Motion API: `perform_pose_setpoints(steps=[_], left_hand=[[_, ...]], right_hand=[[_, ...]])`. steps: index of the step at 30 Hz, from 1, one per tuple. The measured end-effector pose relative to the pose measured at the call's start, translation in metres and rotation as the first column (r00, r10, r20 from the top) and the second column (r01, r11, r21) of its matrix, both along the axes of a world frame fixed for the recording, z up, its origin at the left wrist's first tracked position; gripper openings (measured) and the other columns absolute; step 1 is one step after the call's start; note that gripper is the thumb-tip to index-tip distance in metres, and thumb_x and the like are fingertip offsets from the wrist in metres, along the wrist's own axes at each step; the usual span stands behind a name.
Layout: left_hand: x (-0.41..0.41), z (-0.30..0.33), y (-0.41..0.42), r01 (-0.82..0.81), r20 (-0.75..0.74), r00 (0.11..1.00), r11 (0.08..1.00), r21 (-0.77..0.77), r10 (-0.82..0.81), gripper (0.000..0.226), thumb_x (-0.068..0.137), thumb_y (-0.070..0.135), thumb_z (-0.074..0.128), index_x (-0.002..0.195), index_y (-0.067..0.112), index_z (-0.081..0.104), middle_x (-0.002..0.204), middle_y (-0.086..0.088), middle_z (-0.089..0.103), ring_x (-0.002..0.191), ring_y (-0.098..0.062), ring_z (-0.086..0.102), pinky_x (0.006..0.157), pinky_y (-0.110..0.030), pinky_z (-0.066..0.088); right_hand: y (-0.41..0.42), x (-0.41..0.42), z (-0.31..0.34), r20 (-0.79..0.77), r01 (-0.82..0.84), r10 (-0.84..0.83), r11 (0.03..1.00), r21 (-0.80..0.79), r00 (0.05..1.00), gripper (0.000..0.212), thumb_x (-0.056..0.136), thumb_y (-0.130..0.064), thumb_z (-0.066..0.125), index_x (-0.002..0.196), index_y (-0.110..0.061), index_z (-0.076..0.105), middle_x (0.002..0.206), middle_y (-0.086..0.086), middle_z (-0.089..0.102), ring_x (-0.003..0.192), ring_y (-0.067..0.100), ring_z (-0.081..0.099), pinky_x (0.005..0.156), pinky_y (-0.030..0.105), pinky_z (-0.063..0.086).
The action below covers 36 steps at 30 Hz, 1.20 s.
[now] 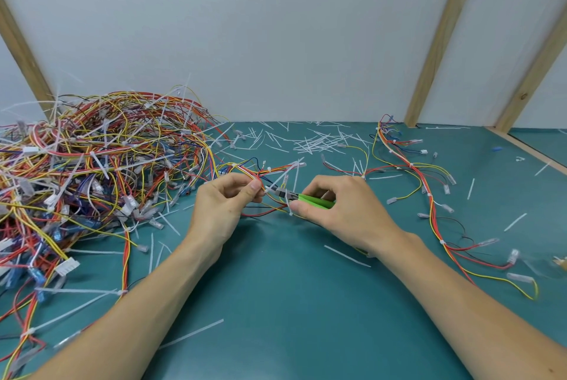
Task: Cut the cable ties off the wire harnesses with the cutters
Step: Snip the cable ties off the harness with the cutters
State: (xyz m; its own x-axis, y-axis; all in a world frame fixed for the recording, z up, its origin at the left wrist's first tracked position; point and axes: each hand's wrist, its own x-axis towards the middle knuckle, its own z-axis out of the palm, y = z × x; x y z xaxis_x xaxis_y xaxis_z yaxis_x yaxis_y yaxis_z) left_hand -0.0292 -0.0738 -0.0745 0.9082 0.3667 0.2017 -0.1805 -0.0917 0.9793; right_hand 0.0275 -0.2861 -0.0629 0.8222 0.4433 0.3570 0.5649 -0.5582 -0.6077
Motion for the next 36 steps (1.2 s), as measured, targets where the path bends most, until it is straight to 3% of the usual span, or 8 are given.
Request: perform_pose_setpoints(steps=[36], left_hand=[[-0.0021,0.0051,-0.0046,-0.062,-0.073,0.996,0.996,-0.066,0.057,0.014,0.088,0.016,0.074,0.077,0.008,0.073,0.072,-0.003,0.076,0.067,-0.006,0.072,0.058,-0.010,0.049]], right_hand=[[0.0000,0.0036,-0.0027,0.019,0.002,-0.001,1.000,-0.024,1.000,0.036,0.077,-0.067,0.069,0.071,-0.032,0.068,0.069,-0.017,0.068,0.069,0.006,0.060,0.061,0.025,0.044]])
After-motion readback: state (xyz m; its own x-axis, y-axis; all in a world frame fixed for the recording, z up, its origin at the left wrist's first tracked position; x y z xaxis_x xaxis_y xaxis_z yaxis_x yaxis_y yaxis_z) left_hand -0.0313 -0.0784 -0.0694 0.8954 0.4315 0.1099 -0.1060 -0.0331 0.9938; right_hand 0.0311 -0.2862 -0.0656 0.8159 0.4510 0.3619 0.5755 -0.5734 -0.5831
